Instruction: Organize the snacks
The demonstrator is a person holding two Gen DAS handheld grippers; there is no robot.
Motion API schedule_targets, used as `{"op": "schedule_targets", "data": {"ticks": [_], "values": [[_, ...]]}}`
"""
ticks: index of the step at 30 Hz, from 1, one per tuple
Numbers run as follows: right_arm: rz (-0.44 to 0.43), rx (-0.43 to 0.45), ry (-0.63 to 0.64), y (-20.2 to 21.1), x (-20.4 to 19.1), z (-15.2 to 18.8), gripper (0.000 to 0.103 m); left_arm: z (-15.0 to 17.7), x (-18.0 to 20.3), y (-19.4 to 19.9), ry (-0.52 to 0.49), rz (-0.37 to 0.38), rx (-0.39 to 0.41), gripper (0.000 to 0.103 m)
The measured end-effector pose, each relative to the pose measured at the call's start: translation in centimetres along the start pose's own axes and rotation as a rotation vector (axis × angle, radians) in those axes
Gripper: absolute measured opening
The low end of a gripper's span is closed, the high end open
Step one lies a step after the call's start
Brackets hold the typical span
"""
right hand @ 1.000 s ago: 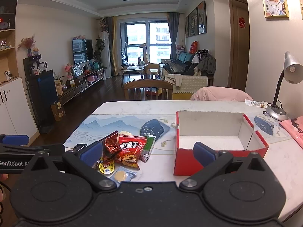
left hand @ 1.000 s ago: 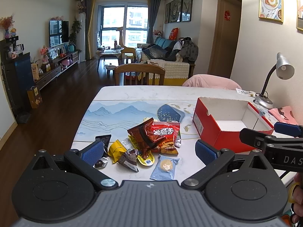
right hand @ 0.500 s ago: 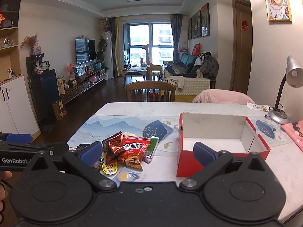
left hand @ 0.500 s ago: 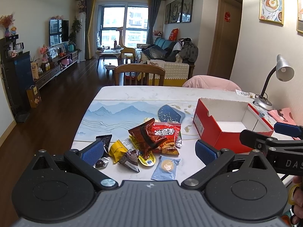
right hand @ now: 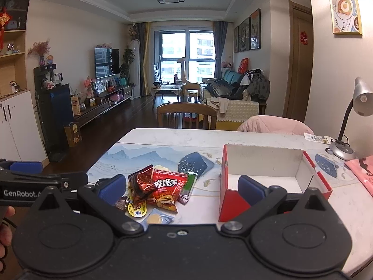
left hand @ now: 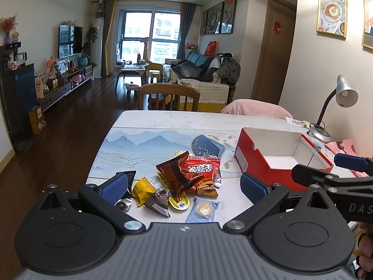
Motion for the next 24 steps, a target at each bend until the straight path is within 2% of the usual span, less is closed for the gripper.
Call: {"op": "schedule_targets", "data": {"ticks": [5, 13, 20, 24], "values": [[-0.005, -0.006, 0.008, -0.2, -0.4, 0.1, 0.102, 0.0, -0.1, -0.2, 0.003, 0.005, 0.010, 0.103], [-0.028, -0.041, 0.009, -2.1, 0.7, 0.3, 0.102, 0.4, 0.6, -1.8, 0.023, -0.020, -0.030, 0.103], [-0.039, -0.173, -0.029, -6.0, 3.4, 1.6, 0.100, 1.4, 0.8, -3.8, 0.033, -0.068, -0.097, 0.103], [-0.078, -0.255, -0.054, -8.7, 3.9, 2.9, 0.097, 2.3, 0.8, -5.1, 0.022, -0.110, -0.141, 0.103]]}}
Point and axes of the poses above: each gripper's, at about its wrist camera, not at the fingertips, and y roughly against the way its jaws point, x to its right, z to its underside, the point moved 6 cm from there along -y, roughly the way its jaws point, and after that the axes turned 12 degrees about -z, right-handed, at the moved point
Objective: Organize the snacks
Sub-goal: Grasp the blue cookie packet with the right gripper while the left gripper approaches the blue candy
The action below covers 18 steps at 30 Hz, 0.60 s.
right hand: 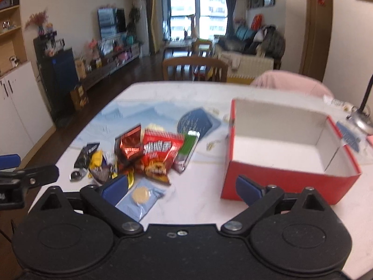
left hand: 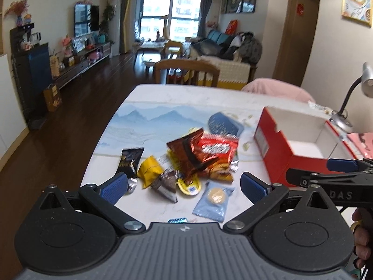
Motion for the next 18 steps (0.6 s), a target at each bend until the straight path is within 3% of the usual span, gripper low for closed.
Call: {"op": "schedule_targets", "data": {"ticks": [4, 11, 18], "values": [[-0.035, -0.078, -0.017, -2.8, 0.3, 0.6, 0.095, 0.7, -0.6, -1.2, 0.018, -0.037, -0.037, 0.103], [-0.077, -0.229, -0.113, -8.6, -0.3, 1.5, 0.094, 1.2, -2.1, -1.6, 0.053, -0.129, -0.027, 0.103], [-0.004, -0.328, -0.227, -14.0, -0.9, 2.8, 0.086, 2.1, -4.2, -1.4, 0.084, -0.181, -0.046, 0.103]]}}
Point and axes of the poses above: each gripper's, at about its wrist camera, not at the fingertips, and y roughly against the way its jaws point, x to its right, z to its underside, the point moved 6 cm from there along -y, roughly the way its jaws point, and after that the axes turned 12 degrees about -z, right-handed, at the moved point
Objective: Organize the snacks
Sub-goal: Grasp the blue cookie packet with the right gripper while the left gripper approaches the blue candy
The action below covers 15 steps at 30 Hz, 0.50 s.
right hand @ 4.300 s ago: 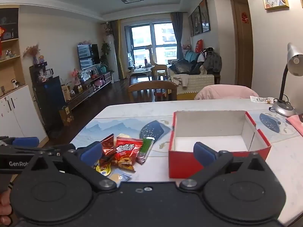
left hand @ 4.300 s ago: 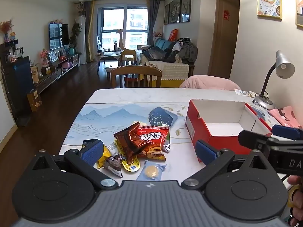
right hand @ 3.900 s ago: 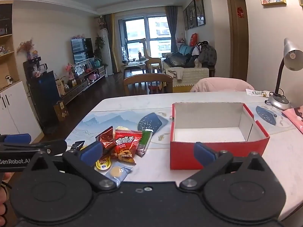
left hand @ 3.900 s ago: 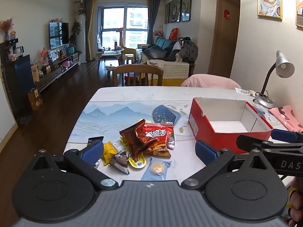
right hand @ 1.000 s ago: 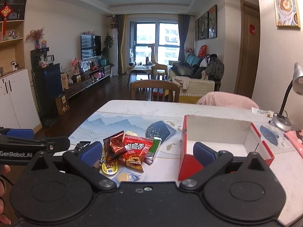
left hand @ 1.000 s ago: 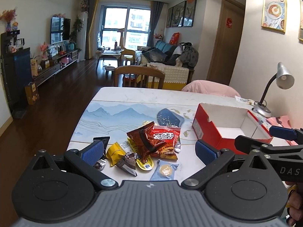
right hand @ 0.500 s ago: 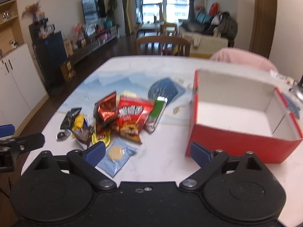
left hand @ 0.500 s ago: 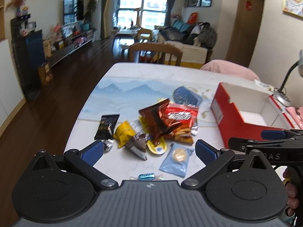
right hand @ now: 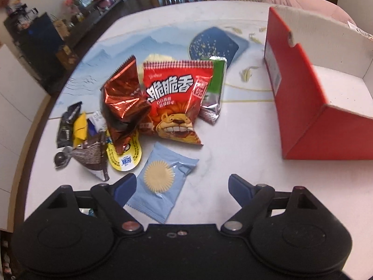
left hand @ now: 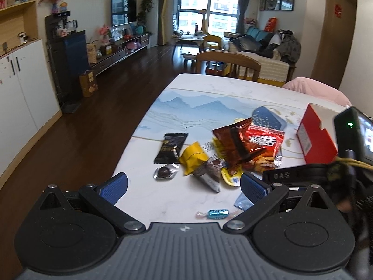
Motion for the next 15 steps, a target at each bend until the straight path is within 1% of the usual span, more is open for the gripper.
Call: {"op": "schedule_targets", "data": {"ticks": [4, 6, 9, 13, 15], "values": [[0.028, 0.003, 0.023, -1.4, -1.0, -0.5, 0.085, 0.5, -1.1, -0.1, 0.011, -0.011, -0.013, 0.103], [0.044, -0.009, 0.017, -2.2, -1.3, -0.7, 0.082, 0.7, -1.4, -0.2, 0.009, -0.013, -0.018, 0.103], [0.082, -0.025, -0.002, -3.3, -1.2, -1.0, 0.079, 0.9, -1.6, -0.3, 0.000, -0.006, -0.024, 0.103], [0.092, -0.042, -0.019, -3.9, -1.0, -0.6, 0.075, 1.1, -1.4, -0.5, -0.016, 0.007, -0.029, 0.103], [0.102, -0.042, -0.007, -3.9, -1.1, -0.5, 0.074, 1.2, -1.2, -0.8, -0.024, 0.015, -0.037, 0.103]]}}
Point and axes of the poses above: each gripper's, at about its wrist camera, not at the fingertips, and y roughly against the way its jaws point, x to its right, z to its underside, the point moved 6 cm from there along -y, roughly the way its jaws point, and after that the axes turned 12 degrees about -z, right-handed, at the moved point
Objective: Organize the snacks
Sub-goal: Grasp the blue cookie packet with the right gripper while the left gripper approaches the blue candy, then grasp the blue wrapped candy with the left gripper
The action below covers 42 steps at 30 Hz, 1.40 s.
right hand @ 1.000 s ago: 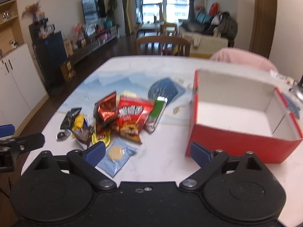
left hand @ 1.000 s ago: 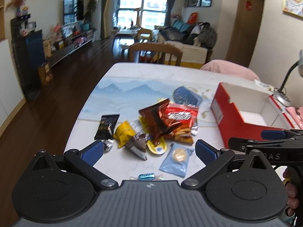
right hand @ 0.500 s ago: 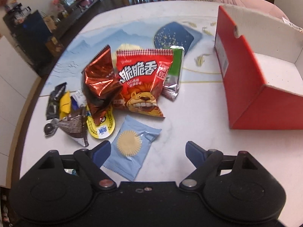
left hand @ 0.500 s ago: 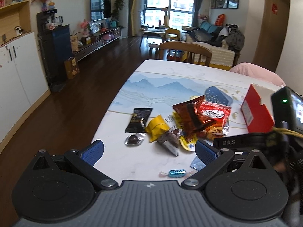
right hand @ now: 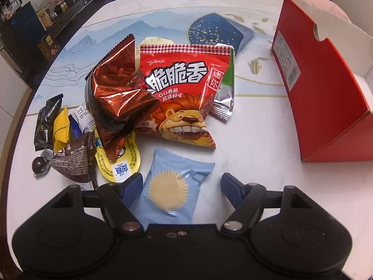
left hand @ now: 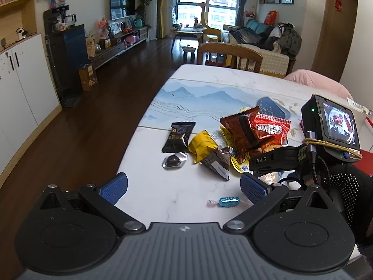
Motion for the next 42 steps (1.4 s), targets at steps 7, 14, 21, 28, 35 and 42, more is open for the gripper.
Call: {"op": "schedule_targets", "data": {"ticks": [7, 14, 21, 28, 35, 42], "values": [[0.019, 0.000, 0.103, 0.1, -0.4, -0.1, 0.057, 0.2, 1.5, -1.2, -0.034, 0.050, -0.034, 0.103], [-0.038, 0.001, 0.145, 1.6, 2.0, 0.4, 0.047, 1.4, 4.9, -3.0, -0.150, 0.072, -0.032, 0.103], [-0.114, -0.024, 0.162, 3.1, 4.5, 1.5, 0.047, 3.1, 8.7, -5.6, -0.285, 0.117, -0.017, 0.098], [-0.174, -0.033, 0.233, 4.9, 5.4, 2.0, 0.047, 4.0, 10.0, -7.7, -0.606, 0.312, -0.020, 0.082], [-0.197, -0.016, 0.233, 5.9, 5.8, 1.9, 0.047, 4.2, 10.1, -9.8, -0.698, 0.375, -0.108, 0.072], [-0.204, -0.002, 0.211, 6.7, 6.3, 2.4, 0.047, 3.5, 9.5, -10.3, -0.693, 0.452, -0.186, 0.043]]}}
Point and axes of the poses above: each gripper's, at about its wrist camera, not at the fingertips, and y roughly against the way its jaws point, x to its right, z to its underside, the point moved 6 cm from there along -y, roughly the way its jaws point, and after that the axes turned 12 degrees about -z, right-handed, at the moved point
